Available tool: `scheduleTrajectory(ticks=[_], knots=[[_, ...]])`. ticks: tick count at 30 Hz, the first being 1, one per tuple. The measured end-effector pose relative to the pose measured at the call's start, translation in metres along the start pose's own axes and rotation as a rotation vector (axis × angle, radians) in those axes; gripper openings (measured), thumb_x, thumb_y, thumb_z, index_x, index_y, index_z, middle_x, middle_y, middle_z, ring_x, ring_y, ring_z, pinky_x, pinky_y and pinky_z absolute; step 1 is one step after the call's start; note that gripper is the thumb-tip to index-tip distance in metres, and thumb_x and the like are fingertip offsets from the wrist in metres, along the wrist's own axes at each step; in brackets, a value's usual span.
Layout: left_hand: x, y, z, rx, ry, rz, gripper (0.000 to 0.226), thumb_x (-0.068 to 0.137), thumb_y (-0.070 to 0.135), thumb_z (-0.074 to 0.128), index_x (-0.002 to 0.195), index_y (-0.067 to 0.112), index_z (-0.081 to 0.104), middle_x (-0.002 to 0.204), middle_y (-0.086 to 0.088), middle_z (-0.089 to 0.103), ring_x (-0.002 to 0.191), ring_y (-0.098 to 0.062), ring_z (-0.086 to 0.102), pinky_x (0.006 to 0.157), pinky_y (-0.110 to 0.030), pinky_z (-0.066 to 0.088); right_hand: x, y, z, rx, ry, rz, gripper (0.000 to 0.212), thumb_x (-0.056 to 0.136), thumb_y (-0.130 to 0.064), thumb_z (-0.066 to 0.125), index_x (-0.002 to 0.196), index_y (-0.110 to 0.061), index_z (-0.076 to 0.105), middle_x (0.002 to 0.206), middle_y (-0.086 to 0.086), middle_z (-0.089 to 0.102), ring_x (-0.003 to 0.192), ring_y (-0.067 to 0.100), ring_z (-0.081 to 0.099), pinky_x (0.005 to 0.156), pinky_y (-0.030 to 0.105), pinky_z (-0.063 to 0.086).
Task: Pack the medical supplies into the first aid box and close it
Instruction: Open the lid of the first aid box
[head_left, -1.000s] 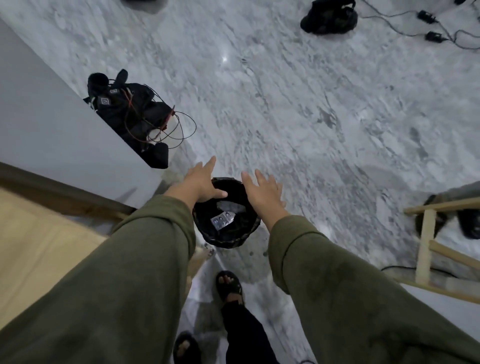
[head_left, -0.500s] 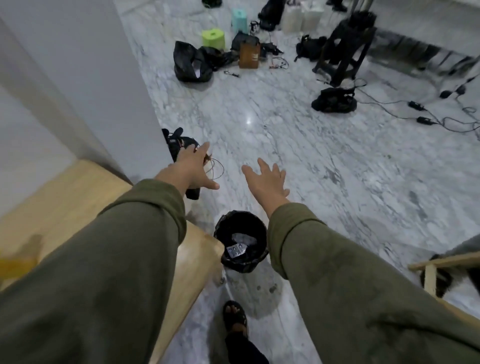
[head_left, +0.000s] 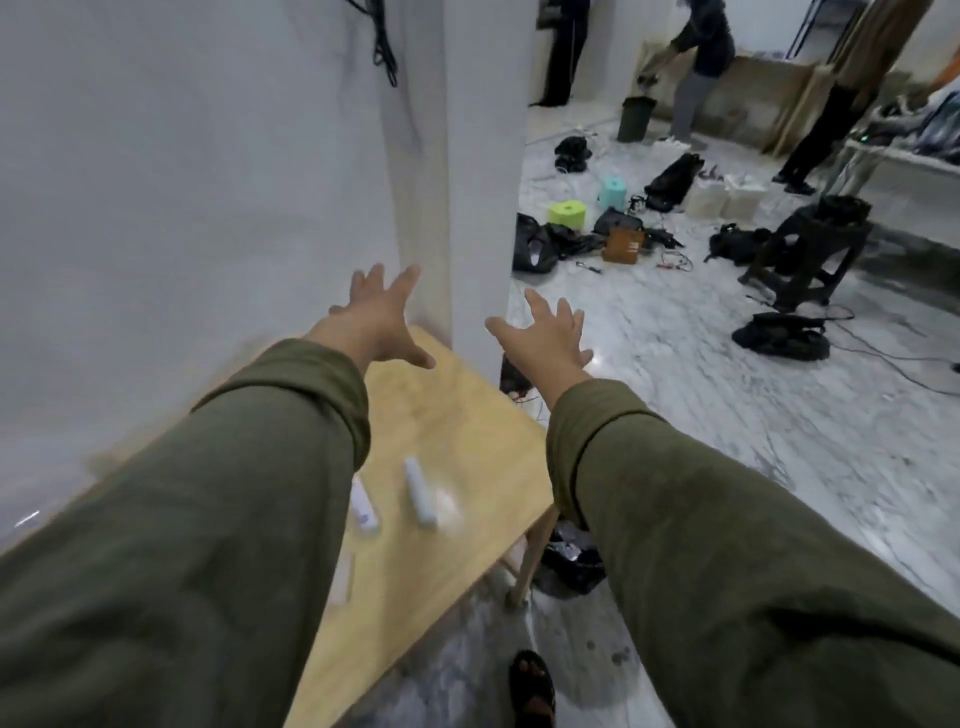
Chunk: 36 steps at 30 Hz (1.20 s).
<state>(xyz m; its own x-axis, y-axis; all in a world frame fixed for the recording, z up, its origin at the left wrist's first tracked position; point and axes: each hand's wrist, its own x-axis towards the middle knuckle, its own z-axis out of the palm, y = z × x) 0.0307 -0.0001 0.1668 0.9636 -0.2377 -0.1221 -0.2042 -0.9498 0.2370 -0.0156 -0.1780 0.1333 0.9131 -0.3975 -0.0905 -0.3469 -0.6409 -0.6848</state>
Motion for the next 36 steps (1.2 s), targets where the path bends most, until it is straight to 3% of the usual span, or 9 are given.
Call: scheduleTrajectory(ticks=[12, 19, 23, 30, 36], knots=[[-0.133, -0.18, -0.074, -0.021, 0.167, -0.438, 0.122, 0.065, 0.043, 0.082, 0.148, 0.036, -0.007, 0.159, -0.008, -0.012, 0.146, -0.028, -0.014, 0.114, -0.058, 0.011, -0.075, -0.161, 0.103, -0.033, -0.231, -0.419, 0.076, 0.081, -0.053, 0.052, 0.147, -0.037, 0.019, 0.16, 0.004, 0.001, 0.147, 0.025, -0.008, 0.113, 0.059, 0.004], [-0.217, -0.275, -0.062, -0.102, 0.201, -0.736, 0.123, 0.064, 0.041, 0.083, 0.148, 0.036, -0.005, 0.159, -0.008, -0.012, 0.146, -0.029, -0.015, 0.114, -0.057, 0.01, -0.123, -0.228, 0.192, -0.052, -0.474, -0.65, 0.078, 0.081, -0.053, 0.057, 0.146, -0.037, 0.018, 0.16, 0.004, 0.002, 0.147, 0.025, -0.009, 0.113, 0.059, 0.004], [-0.256, -0.319, -0.036, -0.161, 0.155, -0.872, 0.126, 0.062, 0.041, 0.084, 0.149, 0.034, -0.006, 0.159, -0.009, -0.013, 0.146, -0.03, -0.015, 0.116, -0.057, 0.01, -0.157, -0.233, 0.246, -0.098, -0.612, -0.769, 0.083, 0.08, -0.054, 0.062, 0.146, -0.037, 0.016, 0.16, 0.005, 0.001, 0.148, 0.027, -0.005, 0.114, 0.06, 0.005], [-0.276, -0.374, 0.027, -0.309, 0.033, -0.91, 0.128, 0.062, 0.033, 0.086, 0.148, 0.036, -0.008, 0.159, -0.008, -0.016, 0.147, -0.029, -0.01, 0.118, -0.052, 0.013, -0.193, -0.21, 0.334, -0.156, -0.775, -0.722, 0.099, 0.068, -0.052, 0.076, 0.145, -0.043, 0.014, 0.16, 0.002, -0.004, 0.147, 0.034, 0.004, 0.116, 0.057, 0.019], [-0.269, -0.397, 0.06, -0.463, 0.024, -0.838, 0.129, 0.063, 0.024, 0.086, 0.146, 0.041, -0.011, 0.159, -0.008, -0.012, 0.146, -0.035, 0.01, 0.114, -0.049, 0.023, -0.206, -0.199, 0.364, -0.127, -0.719, -0.608, 0.103, 0.067, -0.044, 0.08, 0.145, -0.039, 0.014, 0.159, 0.004, -0.012, 0.145, 0.038, 0.007, 0.116, 0.047, 0.018]])
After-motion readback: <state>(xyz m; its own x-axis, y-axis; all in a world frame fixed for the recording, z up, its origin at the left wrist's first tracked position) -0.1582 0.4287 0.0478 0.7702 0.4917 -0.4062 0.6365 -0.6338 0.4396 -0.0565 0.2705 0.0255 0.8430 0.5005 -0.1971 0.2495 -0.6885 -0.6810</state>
